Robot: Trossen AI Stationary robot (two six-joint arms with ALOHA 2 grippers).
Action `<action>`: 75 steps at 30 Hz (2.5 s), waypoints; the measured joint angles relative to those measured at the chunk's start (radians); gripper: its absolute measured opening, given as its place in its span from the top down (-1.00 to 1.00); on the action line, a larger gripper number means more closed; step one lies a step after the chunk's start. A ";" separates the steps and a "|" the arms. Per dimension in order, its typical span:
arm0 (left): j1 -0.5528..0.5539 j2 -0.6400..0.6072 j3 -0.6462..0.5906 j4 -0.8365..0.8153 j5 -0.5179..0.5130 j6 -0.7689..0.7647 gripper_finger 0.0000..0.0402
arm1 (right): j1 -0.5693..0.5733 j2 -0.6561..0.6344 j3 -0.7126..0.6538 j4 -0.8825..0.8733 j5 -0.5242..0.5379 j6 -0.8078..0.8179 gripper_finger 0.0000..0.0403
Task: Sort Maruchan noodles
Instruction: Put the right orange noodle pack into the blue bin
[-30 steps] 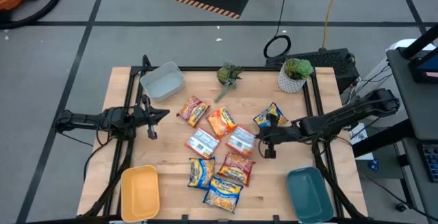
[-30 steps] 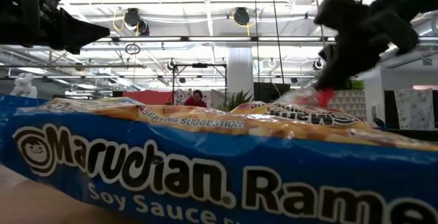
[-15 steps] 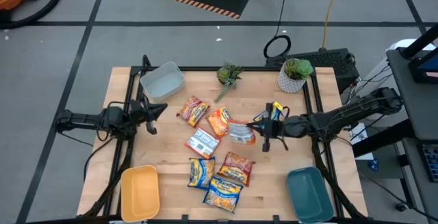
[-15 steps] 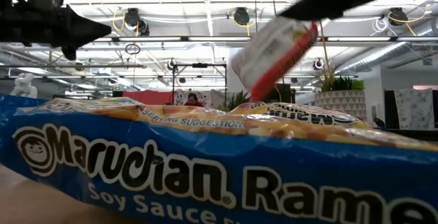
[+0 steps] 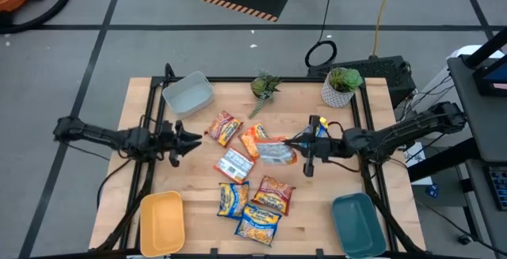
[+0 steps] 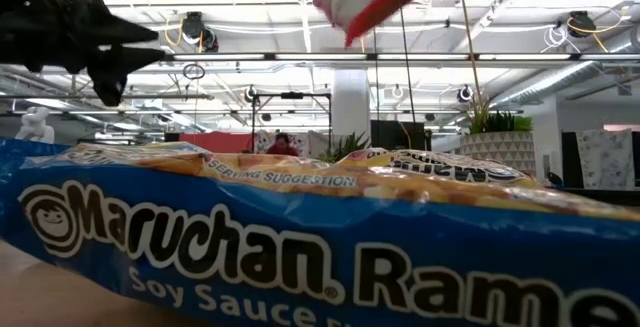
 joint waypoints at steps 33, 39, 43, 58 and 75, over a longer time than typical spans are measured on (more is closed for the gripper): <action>-0.359 0.833 0.252 0.632 -0.179 0.124 0.13 | 0.049 0.383 0.495 -0.138 -0.079 -0.146 1.00; -0.358 0.948 0.345 0.634 -0.186 0.189 0.13 | 0.081 0.370 0.520 -0.128 -0.079 -0.149 1.00; -0.364 1.030 0.426 0.637 -0.187 0.266 0.10 | 0.083 0.371 0.520 -0.128 -0.078 -0.148 1.00; -0.324 1.188 0.608 0.642 -0.172 0.247 -0.48 | 0.101 0.370 0.519 -0.131 -0.073 -0.143 1.00; -0.293 1.188 0.623 0.684 -0.156 0.256 -0.26 | 0.101 0.370 0.518 -0.185 0.009 -0.138 1.00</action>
